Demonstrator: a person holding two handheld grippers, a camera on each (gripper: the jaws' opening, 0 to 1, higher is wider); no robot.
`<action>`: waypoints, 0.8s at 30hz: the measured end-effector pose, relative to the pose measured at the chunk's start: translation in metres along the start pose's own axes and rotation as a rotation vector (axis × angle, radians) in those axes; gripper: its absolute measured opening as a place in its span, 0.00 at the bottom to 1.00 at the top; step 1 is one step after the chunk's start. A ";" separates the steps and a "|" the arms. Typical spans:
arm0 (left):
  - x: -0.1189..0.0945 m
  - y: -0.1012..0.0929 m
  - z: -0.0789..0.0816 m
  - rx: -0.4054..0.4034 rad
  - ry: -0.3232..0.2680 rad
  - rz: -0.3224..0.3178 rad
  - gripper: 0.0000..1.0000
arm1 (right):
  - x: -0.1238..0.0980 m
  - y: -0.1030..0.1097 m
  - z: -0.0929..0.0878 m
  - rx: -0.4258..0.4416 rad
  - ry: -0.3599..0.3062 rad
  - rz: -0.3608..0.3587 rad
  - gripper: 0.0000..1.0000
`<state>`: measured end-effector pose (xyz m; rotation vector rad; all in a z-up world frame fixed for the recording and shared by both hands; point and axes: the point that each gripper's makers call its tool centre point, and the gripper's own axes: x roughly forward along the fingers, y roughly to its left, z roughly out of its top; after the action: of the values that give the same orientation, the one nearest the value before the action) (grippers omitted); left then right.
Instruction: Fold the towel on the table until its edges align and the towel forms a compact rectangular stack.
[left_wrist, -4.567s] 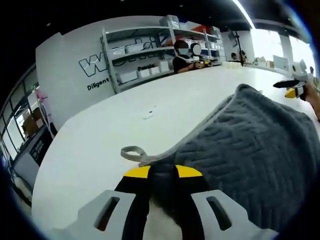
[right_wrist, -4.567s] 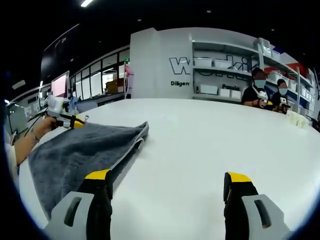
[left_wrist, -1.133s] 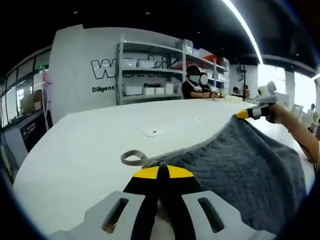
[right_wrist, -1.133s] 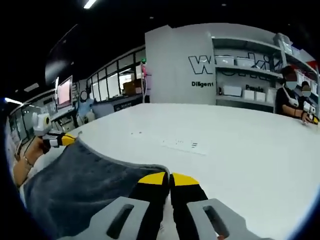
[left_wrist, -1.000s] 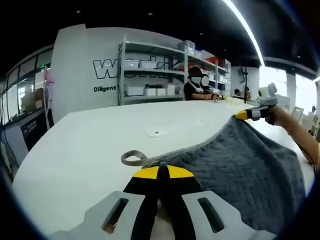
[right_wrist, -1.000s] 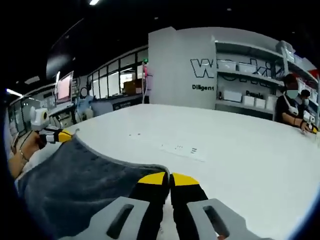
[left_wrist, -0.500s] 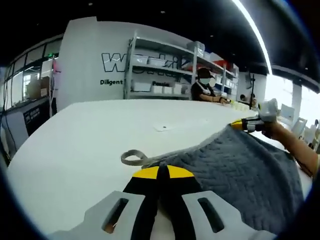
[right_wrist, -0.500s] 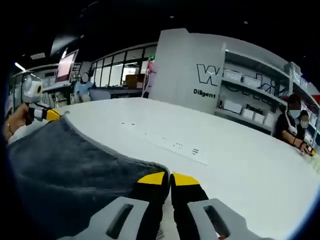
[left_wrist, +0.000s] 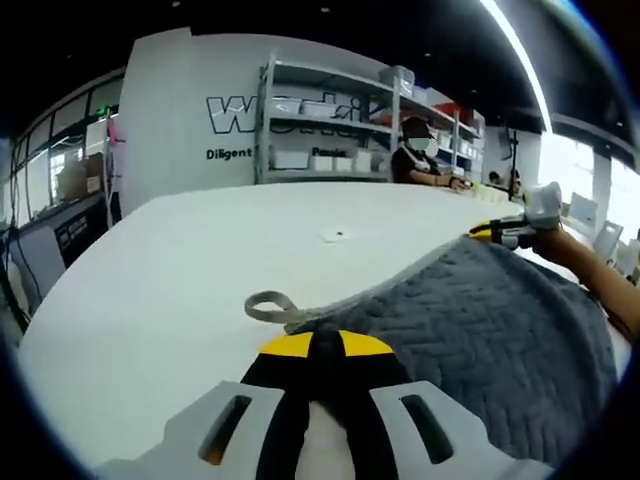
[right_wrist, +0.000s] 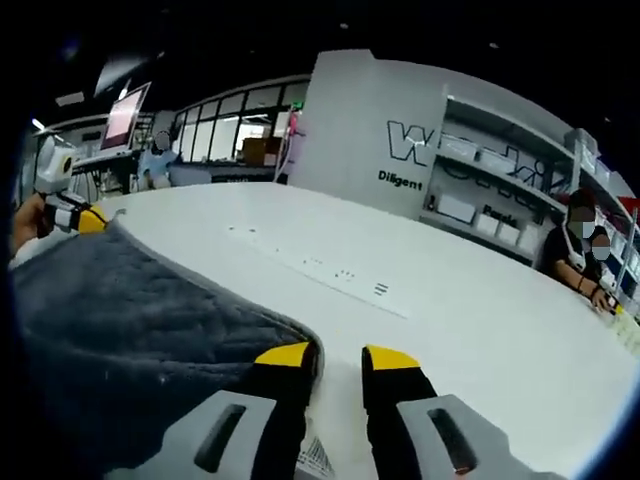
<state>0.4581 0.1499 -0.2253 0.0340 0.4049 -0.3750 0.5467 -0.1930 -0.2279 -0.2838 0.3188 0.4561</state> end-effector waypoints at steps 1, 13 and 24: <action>0.000 0.001 -0.001 0.000 0.001 0.001 0.12 | 0.000 -0.001 0.000 -0.008 0.003 -0.006 0.20; -0.009 0.012 0.013 -0.009 -0.019 0.031 0.39 | -0.031 -0.014 0.013 -0.013 0.071 -0.040 0.44; -0.033 -0.023 0.048 -0.024 -0.091 -0.093 0.58 | -0.082 0.005 0.014 -0.080 0.120 0.042 0.52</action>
<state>0.4394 0.1346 -0.1667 -0.0253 0.3217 -0.4620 0.4779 -0.2151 -0.1870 -0.3840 0.4248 0.4950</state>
